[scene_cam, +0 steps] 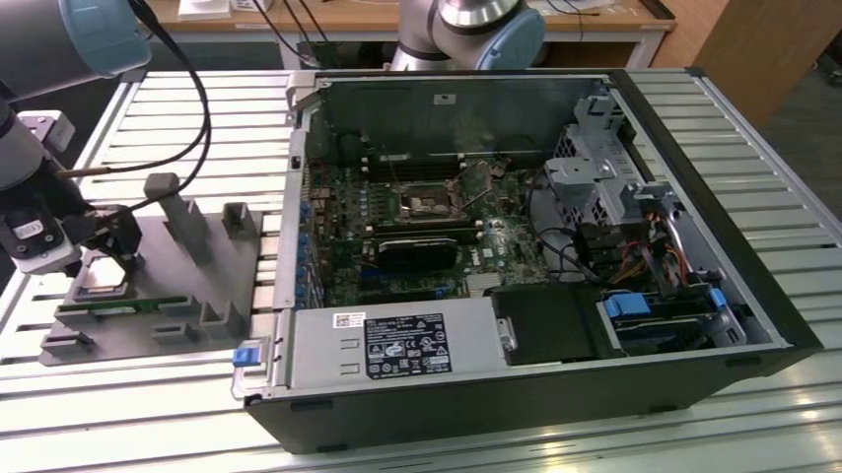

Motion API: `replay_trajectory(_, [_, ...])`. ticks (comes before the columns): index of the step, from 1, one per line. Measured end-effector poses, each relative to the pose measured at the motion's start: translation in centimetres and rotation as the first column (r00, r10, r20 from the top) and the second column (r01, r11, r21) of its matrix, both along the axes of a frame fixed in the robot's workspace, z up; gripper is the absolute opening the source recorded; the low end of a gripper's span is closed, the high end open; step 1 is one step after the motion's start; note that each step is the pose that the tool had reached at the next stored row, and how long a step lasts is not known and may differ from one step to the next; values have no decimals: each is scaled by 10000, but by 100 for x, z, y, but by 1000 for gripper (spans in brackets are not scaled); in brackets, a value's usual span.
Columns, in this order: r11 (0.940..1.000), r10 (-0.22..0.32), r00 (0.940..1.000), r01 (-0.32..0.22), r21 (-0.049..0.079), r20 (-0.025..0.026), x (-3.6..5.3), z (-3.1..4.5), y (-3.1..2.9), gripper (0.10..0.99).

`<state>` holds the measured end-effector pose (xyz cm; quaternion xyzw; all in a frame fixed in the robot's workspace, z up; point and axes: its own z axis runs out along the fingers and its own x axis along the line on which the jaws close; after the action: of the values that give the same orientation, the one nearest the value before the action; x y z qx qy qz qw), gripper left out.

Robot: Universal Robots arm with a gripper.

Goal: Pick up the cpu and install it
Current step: 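Pick up the cpu and move it towards the insertion slot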

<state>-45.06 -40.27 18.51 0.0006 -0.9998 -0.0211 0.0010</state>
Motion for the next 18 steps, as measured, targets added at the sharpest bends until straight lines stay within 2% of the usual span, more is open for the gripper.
replay_trajectory(2, [10000, 1, 10000, -1, -27, -4, 2, 7, -1, 682])
replay_trajectory(5, [9999, -11, 10000, 11, -147, -7, 7, 7, -8, 682])
replay_trajectory(13, [10000, -31, 10000, 31, -91, -4, 50, -12, -40, 682])
replay_trajectory(18, [10000, -28, 10000, 28, -82, 83, 48, -3, -41, 682])
